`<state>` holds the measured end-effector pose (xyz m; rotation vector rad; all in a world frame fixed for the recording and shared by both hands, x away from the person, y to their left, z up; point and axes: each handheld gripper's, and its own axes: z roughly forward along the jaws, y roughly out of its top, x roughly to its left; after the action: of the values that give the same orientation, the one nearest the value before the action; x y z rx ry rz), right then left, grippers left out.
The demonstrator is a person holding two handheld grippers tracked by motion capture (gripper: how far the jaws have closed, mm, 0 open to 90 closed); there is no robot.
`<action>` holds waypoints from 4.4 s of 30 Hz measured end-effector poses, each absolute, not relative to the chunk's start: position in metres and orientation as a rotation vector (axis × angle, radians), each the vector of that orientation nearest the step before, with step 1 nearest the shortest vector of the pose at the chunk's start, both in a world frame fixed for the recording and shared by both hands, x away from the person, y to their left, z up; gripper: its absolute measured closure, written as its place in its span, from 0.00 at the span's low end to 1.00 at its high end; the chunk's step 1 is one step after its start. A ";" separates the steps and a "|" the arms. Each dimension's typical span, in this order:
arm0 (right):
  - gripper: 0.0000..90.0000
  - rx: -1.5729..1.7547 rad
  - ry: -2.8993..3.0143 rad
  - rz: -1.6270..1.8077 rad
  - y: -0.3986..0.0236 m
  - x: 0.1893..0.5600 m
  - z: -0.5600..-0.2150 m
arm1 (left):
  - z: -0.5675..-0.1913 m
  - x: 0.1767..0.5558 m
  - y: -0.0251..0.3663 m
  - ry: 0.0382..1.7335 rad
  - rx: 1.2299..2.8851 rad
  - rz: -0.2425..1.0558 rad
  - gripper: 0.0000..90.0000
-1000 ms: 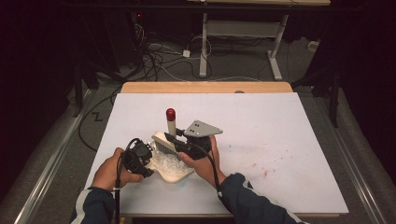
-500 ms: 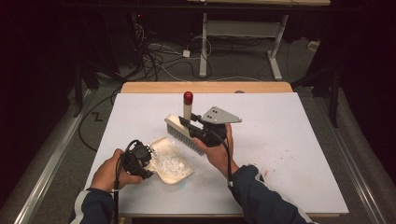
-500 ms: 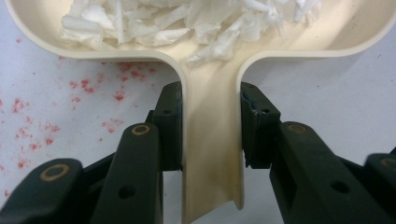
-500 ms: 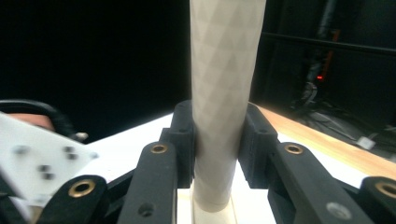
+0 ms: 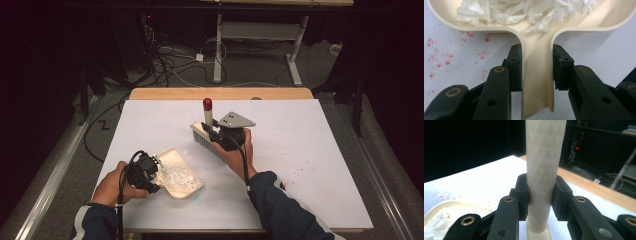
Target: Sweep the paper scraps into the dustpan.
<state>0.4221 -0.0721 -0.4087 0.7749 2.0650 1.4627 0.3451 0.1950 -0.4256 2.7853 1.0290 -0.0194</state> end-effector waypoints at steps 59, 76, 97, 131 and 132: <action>0.79 0.569 2.323 1.519 -0.152 0.350 -0.368 | -0.428 0.313 0.204 0.839 2.931 -0.019 0.70; 0.79 0.407 2.537 1.471 -0.135 0.307 -0.384 | -0.431 0.314 0.183 0.795 2.988 -0.019 0.70; 0.79 0.388 2.370 1.600 -0.099 0.332 -0.361 | -0.438 0.323 0.180 0.922 2.879 -0.029 0.70; 0.79 0.628 2.203 1.383 -0.077 0.428 -0.404 | -0.430 0.362 0.185 1.082 2.827 -0.054 0.69; 0.79 0.605 2.218 1.392 -0.075 0.425 -0.404 | -0.430 0.362 0.185 1.085 2.827 -0.054 0.69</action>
<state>0.4254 -0.0750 -0.4042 0.6055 2.2177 1.3917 0.3622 0.1845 -0.4302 2.8267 1.0847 -0.0536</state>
